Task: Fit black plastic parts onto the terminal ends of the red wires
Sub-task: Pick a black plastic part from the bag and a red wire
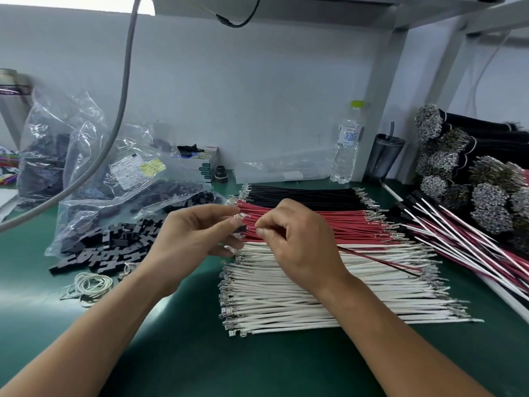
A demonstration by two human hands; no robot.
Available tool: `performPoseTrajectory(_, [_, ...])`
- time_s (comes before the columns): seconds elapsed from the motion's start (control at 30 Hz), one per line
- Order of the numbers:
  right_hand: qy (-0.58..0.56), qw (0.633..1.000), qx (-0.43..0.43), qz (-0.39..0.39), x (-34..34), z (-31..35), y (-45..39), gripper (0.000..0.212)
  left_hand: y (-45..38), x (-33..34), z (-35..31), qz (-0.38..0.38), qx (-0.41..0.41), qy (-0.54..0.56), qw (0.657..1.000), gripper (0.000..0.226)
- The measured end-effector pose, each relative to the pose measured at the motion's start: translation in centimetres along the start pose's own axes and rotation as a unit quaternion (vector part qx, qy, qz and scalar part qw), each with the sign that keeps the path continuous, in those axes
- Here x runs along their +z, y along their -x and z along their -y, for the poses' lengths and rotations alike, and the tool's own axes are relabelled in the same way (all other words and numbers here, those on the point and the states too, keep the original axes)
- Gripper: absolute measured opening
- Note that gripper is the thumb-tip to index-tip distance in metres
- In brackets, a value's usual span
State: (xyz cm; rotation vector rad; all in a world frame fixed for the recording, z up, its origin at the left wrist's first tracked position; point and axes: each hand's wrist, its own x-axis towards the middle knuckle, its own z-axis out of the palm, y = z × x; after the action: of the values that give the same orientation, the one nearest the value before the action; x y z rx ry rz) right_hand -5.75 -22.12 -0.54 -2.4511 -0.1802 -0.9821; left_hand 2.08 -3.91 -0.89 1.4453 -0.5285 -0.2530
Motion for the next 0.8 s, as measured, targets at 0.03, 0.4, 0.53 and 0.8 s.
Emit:
performPoseTrajectory(0.03, [-0.008,1.000,0.005,0.003,-0.1,-0.1,-0.1,0.002,0.1,-0.1,-0.1,0.008,0.020,-0.021,1.000,0.029])
performPoseTrajectory(0.4, [-0.037,0.998,0.003,0.045,-0.5,-0.3,-0.1,0.007,0.0,-0.6,0.2,0.026,-0.010,-0.038,0.999,0.026])
performPoseTrajectory(0.53, [-0.035,0.998,-0.004,0.044,-0.4,0.0,-0.1,0.008,0.0,-0.5,0.3,0.032,0.001,-0.037,0.999,0.023])
performPoseTrajectory(0.8, [0.086,0.996,-0.030,0.017,-2.8,0.2,-0.3,0.004,-0.1,0.5,0.6,0.009,0.043,-0.041,0.998,0.022])
